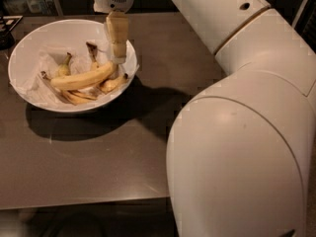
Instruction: Pick banana from white bowl
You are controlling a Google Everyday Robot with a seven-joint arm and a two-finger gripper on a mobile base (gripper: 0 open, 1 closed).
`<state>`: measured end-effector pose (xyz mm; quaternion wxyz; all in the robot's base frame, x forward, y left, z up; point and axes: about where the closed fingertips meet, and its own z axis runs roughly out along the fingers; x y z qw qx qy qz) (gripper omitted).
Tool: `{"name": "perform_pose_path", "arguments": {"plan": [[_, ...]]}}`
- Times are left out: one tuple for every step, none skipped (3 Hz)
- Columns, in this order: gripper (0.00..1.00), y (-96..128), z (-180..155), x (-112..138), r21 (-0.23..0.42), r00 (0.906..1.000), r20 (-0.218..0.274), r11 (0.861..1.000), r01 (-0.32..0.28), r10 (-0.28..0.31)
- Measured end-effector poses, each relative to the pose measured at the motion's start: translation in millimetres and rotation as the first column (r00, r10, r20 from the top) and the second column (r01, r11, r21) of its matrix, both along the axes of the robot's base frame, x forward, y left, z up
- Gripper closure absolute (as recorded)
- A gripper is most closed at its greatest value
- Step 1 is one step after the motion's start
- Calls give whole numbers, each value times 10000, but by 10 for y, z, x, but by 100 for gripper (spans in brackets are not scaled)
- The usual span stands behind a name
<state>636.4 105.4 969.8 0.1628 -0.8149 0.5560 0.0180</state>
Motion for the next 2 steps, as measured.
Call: {"name": "perform_pose_path", "arguments": {"plan": [[0,218,25,-101,387,9989,-349,9988,-313,326],[0,323,-25,-227,550,9957,-815,9977,-404,448]]}}
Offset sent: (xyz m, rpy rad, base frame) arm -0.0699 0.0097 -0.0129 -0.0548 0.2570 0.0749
